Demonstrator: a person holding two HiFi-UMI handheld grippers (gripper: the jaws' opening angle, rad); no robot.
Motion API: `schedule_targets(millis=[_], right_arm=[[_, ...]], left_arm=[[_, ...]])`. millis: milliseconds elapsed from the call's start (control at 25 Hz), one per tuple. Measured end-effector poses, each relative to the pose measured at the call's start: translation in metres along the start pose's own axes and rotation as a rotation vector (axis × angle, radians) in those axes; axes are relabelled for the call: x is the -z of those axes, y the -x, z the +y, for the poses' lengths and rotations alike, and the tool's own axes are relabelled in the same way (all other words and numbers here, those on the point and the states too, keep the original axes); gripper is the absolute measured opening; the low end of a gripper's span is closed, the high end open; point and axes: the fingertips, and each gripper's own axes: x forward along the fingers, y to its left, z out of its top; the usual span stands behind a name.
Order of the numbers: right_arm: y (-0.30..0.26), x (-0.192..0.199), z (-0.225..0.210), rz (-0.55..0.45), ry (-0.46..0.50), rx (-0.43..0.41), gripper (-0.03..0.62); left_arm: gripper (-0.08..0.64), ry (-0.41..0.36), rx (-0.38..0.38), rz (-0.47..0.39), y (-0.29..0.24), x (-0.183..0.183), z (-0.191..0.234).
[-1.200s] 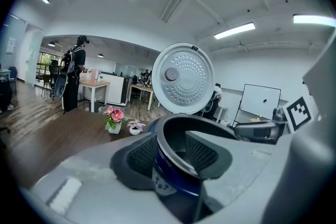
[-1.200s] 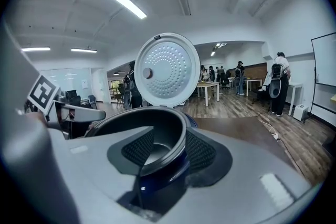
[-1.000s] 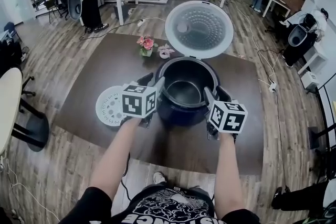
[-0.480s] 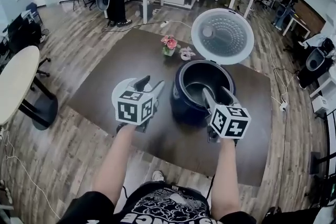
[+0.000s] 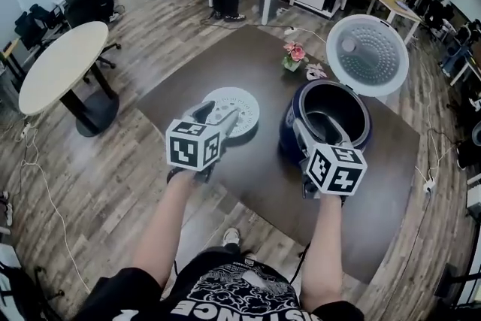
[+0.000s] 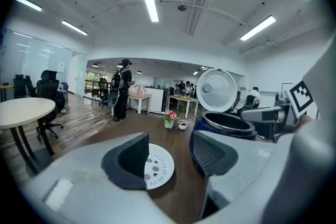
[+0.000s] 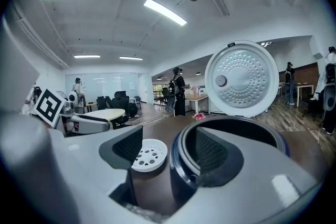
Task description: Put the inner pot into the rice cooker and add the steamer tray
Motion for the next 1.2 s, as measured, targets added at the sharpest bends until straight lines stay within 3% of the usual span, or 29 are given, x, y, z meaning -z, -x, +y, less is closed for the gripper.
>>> schedule_targets(millis=[400,720,960,1200], right_arm=[[-0.005,0.028,0.07,0.016,-0.001,-0.194,0.331],[-0.017,0.063,0.105,0.039,-0.094,-0.307,0.331],[-0.018,0.068,0.107,0.058,-0.147,-0.323,0.314],[-0.031,0.088,0.106,0.085,-0.174,-0.315,0.31]], left_arm=[[0.261,0.06,-0.166,0.022,0.076,0.049,0.035],[0.261,0.09,-0.278,0.037,0.118,0.081,0.057],[0.261,0.11,-0.294,0.039,0.127,0.082,0.054],[0.261,0.14,-0.265,0.048,0.11,0.095,0.059]])
